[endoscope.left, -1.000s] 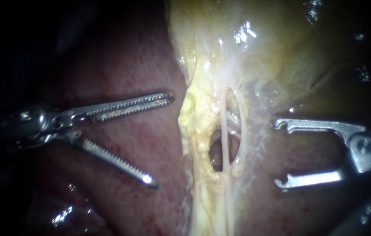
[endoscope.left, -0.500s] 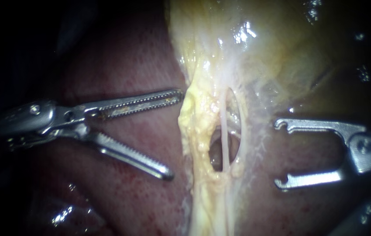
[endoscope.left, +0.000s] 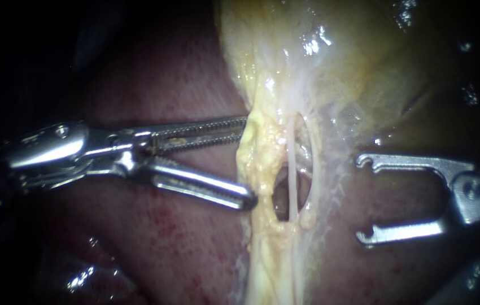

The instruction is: Grabbing gallbladder

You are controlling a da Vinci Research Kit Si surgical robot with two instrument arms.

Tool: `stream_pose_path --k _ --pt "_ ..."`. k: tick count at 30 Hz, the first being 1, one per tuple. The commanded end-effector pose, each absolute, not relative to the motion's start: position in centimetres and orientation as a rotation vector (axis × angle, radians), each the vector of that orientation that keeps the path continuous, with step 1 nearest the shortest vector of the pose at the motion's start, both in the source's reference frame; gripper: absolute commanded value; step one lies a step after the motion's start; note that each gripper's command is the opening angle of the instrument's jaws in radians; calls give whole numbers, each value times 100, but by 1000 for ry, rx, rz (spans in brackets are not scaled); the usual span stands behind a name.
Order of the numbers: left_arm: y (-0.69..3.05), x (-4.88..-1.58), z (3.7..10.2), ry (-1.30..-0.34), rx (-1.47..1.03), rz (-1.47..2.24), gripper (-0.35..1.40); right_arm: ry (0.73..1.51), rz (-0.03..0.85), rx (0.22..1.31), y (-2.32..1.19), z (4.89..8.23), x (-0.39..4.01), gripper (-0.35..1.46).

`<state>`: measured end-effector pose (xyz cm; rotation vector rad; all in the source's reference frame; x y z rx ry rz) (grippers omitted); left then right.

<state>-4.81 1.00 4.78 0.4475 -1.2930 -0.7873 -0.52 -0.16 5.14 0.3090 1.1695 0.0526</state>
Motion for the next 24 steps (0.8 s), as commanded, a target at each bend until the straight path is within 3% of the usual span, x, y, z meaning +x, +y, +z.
stream_pose_path --k 1,15,24 --pt "100 -482 478 -1284 456 -814 49 1170 53 309 -16 514 -52 59" --pt "112 -481 470 -1208 461 -1018 27 1168 63 316 -17 514 -51 59" --pt "108 -477 471 -1116 449 -1080 -6 1168 63 316 -17 513 -51 59"
